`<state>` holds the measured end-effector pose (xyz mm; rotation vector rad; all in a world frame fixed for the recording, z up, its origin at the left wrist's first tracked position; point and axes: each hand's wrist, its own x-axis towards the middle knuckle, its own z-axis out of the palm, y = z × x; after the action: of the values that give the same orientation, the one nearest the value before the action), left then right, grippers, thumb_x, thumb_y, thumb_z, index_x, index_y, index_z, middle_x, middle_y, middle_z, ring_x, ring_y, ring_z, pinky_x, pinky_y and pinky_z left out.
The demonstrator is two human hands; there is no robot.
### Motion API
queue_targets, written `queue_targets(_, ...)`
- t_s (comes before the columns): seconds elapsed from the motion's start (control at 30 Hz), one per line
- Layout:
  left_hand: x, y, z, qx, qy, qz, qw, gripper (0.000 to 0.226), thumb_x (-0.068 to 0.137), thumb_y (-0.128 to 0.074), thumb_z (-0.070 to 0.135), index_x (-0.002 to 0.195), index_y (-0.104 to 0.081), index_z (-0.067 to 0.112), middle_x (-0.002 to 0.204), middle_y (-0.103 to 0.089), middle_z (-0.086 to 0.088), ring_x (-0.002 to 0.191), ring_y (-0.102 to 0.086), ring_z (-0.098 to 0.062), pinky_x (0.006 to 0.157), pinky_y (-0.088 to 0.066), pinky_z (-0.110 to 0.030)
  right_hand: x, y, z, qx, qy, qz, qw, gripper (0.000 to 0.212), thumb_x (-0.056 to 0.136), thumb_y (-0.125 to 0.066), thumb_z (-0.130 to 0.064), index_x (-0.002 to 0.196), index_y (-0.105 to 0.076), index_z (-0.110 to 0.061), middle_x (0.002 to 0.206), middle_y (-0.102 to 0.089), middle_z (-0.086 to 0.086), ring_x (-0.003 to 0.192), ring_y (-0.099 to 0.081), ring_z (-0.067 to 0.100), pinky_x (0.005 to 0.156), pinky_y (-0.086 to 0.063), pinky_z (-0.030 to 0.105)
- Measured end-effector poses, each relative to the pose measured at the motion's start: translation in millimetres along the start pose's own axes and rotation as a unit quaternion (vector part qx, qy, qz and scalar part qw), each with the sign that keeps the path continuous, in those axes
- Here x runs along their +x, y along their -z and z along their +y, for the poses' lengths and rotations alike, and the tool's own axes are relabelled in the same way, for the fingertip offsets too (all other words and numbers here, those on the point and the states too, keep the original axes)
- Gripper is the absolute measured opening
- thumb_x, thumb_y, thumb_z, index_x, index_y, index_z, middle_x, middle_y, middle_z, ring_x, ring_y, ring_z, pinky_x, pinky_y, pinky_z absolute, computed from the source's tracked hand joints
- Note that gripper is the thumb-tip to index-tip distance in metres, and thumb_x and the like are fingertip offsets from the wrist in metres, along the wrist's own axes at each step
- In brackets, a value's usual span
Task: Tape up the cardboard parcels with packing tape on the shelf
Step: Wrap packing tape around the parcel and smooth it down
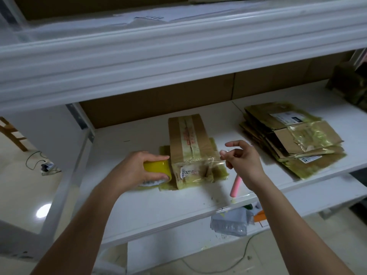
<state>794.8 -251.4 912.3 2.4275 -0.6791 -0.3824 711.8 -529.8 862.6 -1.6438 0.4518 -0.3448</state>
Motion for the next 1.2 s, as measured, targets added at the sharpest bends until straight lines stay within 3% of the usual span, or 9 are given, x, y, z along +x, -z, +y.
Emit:
queue_targets(0.4,-1,-19,-7,-0.049,0.019,0.021,0.998,0.057,0.060,-0.073,0.051,0.115,-0.055,0.054,0.104,-0.060,0.000,0.092,-0.057,-0.016,0.081,-0.054,-0.039,1,-20,27,0.082,-0.030,-0.034,0.996,0.022,0.091,-0.066,-0.010,0.112,-0.060,-0.006,0.077,-0.060,0.005,0.055,-0.057,0.008,0.064,-0.052,0.023)
queue_targets(0.53,-2,-21,-5,-0.056,0.035,0.024,0.998,0.062,0.059,-0.073,0.050,0.119,-0.057,0.048,0.104,-0.059,0.001,0.092,-0.056,-0.014,0.077,-0.052,-0.032,-2,-17,32,0.002,-0.046,-0.016,0.999,0.027,0.087,-0.071,-0.034,0.110,-0.065,-0.021,0.108,-0.063,0.003,0.087,-0.065,0.016,0.081,-0.054,0.028)
queue_targets(0.67,-4,-21,-1,-0.053,0.042,0.025,0.997,0.067,0.058,-0.072,0.051,0.124,-0.058,0.045,0.103,-0.058,0.004,0.092,-0.056,-0.012,0.078,-0.052,-0.032,-9,-16,27,-0.036,0.003,0.029,0.999,0.022,0.092,-0.063,-0.040,0.110,-0.065,-0.027,0.106,-0.065,-0.010,0.094,-0.063,0.014,0.058,-0.051,0.012)
queue_targets(0.7,-5,-21,0,-0.055,0.044,0.024,0.997,0.066,0.058,-0.072,0.051,0.123,-0.058,0.046,0.103,-0.059,0.004,0.092,-0.057,-0.013,0.078,-0.053,-0.033,-14,-17,24,-0.028,0.030,0.043,0.998,0.024,0.096,-0.055,-0.044,0.115,-0.063,-0.031,0.113,-0.063,-0.014,0.103,-0.062,0.011,0.069,-0.054,0.014)
queue_targets(0.77,-5,-21,1,-0.061,0.044,0.024,0.997,0.066,0.057,-0.072,0.052,0.121,-0.059,0.046,0.103,-0.060,0.002,0.093,-0.058,-0.015,0.080,-0.053,-0.036,-27,-20,21,-0.021,0.073,0.003,0.997,0.042,0.100,-0.033,-0.056,0.137,-0.047,-0.042,0.134,-0.051,-0.025,0.125,-0.046,-0.007,0.113,-0.031,0.025)
queue_targets(0.87,-6,-22,-1,-0.063,0.045,0.032,0.996,0.068,0.057,-0.073,0.054,0.123,-0.062,0.043,0.103,-0.061,0.001,0.092,-0.059,-0.016,0.080,-0.054,-0.037,-45,-28,19,-0.049,0.063,-0.169,0.982,0.057,0.097,-0.018,-0.055,0.152,-0.011,-0.044,0.133,-0.025,-0.046,0.114,-0.019,-0.039,0.103,-0.004,-0.002)
queue_targets(1.0,-8,-25,3,-0.057,0.049,0.029,0.997,0.070,0.057,-0.072,0.054,0.125,-0.061,0.040,0.102,-0.060,0.000,0.092,-0.059,-0.016,0.078,-0.053,-0.034,-42,-23,16,-0.058,0.059,-0.154,0.985,0.059,0.096,-0.024,-0.055,0.152,-0.009,-0.044,0.139,-0.020,-0.048,0.118,-0.024,-0.031,0.097,-0.016,-0.008)
queue_targets(1.13,-6,-27,4,-0.065,0.062,0.037,0.995,0.074,0.055,-0.072,0.058,0.126,-0.061,0.041,0.105,-0.060,0.001,0.094,-0.059,-0.018,0.079,-0.055,-0.036,-40,-17,-2,-0.135,0.073,-0.173,0.973,0.062,0.098,-0.029,-0.051,0.154,-0.009,-0.036,0.149,-0.016,-0.027,0.131,-0.014,-0.010,0.078,0.005,-0.017)
queue_targets(1.2,-7,-29,7,-0.068,0.055,0.031,0.996,0.075,0.054,-0.073,0.059,0.126,-0.061,0.041,0.104,-0.060,0.002,0.092,-0.059,-0.016,0.076,-0.054,-0.033,-37,-17,-7,-0.156,0.110,-0.160,0.969,0.062,0.099,-0.031,-0.049,0.155,-0.013,-0.032,0.153,-0.012,-0.024,0.137,-0.009,-0.008,0.094,0.007,-0.010)
